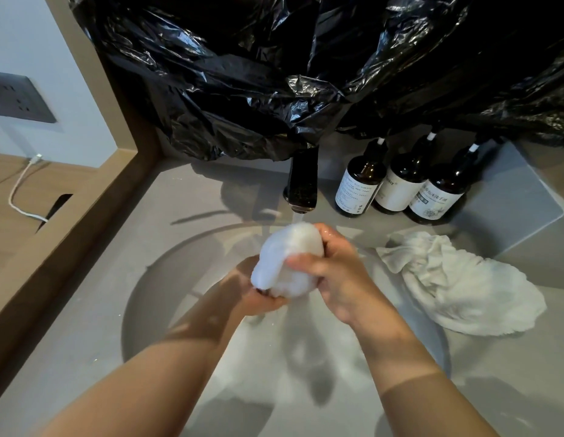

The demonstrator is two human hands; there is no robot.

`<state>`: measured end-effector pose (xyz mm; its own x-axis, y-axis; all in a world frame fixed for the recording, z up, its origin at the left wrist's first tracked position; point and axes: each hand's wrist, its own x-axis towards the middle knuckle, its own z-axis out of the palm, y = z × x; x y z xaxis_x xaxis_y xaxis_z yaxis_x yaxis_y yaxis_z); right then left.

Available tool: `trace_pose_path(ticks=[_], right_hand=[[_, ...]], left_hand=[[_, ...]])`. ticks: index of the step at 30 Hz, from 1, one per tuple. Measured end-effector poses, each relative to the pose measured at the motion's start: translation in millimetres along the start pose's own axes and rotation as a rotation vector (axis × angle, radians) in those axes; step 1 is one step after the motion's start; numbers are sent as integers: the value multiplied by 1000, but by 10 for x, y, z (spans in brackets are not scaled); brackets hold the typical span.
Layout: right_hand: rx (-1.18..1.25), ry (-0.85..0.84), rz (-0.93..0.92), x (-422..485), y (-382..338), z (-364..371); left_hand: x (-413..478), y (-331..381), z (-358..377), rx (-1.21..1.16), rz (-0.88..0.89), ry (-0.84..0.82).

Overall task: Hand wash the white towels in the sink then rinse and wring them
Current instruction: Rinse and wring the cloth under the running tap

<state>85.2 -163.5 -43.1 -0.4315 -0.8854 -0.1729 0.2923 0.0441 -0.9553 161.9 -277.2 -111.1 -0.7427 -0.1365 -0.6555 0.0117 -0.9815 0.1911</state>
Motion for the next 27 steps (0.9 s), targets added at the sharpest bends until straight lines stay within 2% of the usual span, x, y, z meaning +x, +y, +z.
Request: trace_pose_path(ticks=[1,2,3,5,7,8,10,12,15,19,23,27], right_hand=[[116,20,-16,4,-4,-68],[214,68,-27,6,-5,-124],[247,149,-24,32,38,-186],[131,345,87,110,213,-285],[11,473,311,157,389,-282],[36,452,412,158,432,-263],[338,273,518,141,454,-203],[523,202,471,144,500,-161],[288,298,281,175,684,-119],[26,330,89,187,706,68],[-102,342,102,265,667,171],[-39,325,106,168,827,193]], left_hand=[[-30,-34,-20,79,116,36],[-103,-41,-13,78,139,21],[-150,-50,15,151,202,-44],[-249,-71,18,371,254,-305],[-239,-82,-54,519,345,-409],[-241,-102,-88,526,351,-347],[-244,-102,-125,456,275,-134],[-248,-73,-228,522,205,-57],[-254,8,-269,730,166,15],[-195,17,-145,575,202,107],[-98,-102,-23,533,364,183],[-58,-142,60,449,445,299]])
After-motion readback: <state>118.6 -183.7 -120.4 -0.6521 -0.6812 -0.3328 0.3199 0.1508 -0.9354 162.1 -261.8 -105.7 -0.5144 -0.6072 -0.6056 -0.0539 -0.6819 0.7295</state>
